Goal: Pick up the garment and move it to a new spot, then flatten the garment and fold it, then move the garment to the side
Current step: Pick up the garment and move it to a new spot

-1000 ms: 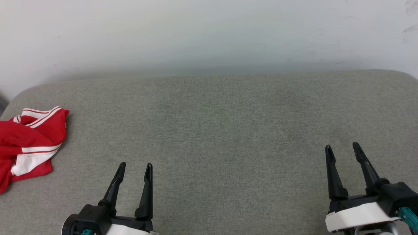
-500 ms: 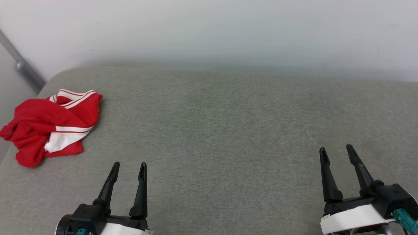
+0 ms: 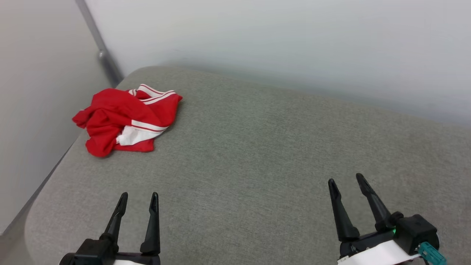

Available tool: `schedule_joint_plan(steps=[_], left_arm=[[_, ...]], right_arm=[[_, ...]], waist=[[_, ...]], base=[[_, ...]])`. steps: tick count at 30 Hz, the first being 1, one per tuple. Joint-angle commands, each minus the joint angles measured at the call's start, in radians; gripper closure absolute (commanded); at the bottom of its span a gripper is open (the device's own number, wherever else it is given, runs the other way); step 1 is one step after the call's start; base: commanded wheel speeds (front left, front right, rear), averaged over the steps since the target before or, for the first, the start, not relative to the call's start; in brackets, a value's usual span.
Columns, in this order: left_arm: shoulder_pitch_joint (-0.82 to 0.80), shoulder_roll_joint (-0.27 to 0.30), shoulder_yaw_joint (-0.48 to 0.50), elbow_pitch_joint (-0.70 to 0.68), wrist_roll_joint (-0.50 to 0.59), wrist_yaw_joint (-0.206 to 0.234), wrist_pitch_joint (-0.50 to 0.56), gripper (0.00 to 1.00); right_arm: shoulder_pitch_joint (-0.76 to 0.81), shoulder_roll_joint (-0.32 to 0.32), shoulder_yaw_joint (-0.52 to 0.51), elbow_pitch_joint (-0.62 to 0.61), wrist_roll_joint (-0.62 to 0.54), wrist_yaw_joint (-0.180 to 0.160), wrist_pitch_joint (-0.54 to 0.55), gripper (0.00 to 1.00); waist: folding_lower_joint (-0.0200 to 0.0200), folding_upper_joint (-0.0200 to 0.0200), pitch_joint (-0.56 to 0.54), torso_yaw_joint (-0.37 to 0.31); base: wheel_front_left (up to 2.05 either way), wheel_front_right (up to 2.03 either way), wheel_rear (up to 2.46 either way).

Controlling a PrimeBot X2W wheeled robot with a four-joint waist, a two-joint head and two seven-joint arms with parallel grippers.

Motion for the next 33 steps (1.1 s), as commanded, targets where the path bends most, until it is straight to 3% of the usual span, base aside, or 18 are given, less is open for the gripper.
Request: schedule_joint_plan(steps=[1, 16, 33], left_arm=[[0.009, -0.001, 0.005, -0.003, 0.0, 0.0, -0.003, 0.0], [0.025, -0.001, 0.022, -0.004, 0.032, -0.009, -0.003, 0.0], [-0.011, -0.001, 0.037, -0.01, 0.03, -0.016, -0.003, 0.0]], right_arm=[[0.012, 0.0, 0.007, 0.002, 0.016, 0.0, -0.002, 0.0], [0.023, 0.0, 0.031, 0.01, 0.018, 0.0, -0.002, 0.0], [0.004, 0.0, 0.023, -0.005, -0.036, 0.0, -0.002, 0.0]], waist=[[0.0, -0.0001, -0.016, 0.045], [0.0, -0.0001, -0.026, 0.177], [0.0, -0.0001, 0.012, 0.156]], base=[[0.0, 0.0, 0.0], [0.0, 0.0, 0.0], [0.0, 0.0, 0.0]])
